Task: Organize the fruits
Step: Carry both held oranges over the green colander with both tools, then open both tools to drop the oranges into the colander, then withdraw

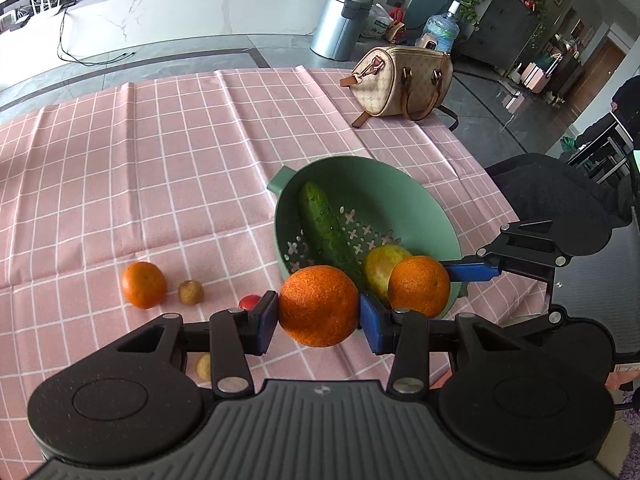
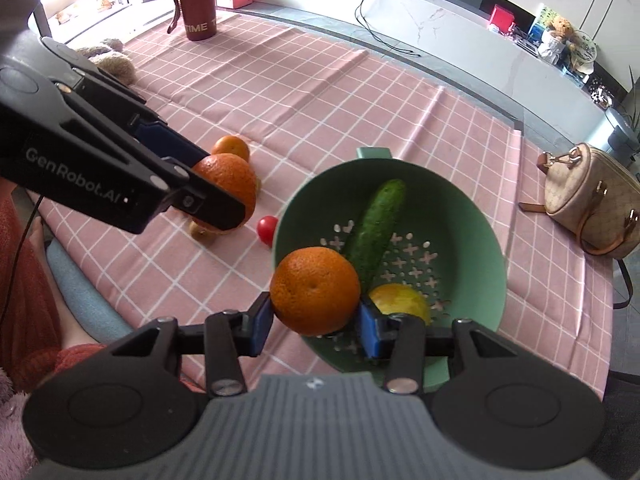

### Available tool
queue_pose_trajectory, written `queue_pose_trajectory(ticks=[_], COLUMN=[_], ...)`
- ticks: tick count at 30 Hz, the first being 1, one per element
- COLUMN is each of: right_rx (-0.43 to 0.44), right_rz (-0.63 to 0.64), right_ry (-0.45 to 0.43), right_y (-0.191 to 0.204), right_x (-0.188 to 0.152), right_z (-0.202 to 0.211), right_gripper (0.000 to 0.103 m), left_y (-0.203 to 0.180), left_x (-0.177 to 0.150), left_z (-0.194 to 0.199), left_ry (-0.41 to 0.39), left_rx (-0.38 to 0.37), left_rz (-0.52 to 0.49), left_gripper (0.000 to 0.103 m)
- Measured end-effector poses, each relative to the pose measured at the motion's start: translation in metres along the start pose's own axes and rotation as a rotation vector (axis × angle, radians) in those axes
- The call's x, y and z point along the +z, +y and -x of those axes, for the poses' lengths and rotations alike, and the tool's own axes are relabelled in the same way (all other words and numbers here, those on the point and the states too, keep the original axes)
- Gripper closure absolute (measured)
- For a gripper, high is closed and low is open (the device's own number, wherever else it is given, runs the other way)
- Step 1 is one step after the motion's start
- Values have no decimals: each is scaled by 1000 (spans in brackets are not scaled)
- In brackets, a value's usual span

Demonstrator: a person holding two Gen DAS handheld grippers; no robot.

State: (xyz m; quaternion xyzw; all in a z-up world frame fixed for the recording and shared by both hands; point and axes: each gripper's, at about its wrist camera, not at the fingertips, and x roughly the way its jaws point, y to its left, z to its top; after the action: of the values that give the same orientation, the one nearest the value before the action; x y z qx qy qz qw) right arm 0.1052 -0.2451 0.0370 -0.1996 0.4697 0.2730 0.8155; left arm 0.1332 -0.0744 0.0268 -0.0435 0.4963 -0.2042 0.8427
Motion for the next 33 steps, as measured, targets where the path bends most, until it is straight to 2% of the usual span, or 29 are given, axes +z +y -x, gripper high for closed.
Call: queue_pose_trajectory(ticks=[7,15,26,33], right_rx=[-32,-45,-18,7], right_rz=[-20,4,65,66], right_ry=[3,58,107,126], right_y=[-40,-81,-105,-114], right_x=[6,10,13,14], right_z=[-11,-43,-73,-86], right_gripper=[61,61,61,61], left_y=[-15,-26,-26,-29], left_x=[26,53,75,79], left_z=[-32,-69,-119,-128], left_ry=[45,90,165,192], left_rx=[15,-30,-51,-36], left_rz=[-13,10,73,70], left_gripper=[54,54,54,53])
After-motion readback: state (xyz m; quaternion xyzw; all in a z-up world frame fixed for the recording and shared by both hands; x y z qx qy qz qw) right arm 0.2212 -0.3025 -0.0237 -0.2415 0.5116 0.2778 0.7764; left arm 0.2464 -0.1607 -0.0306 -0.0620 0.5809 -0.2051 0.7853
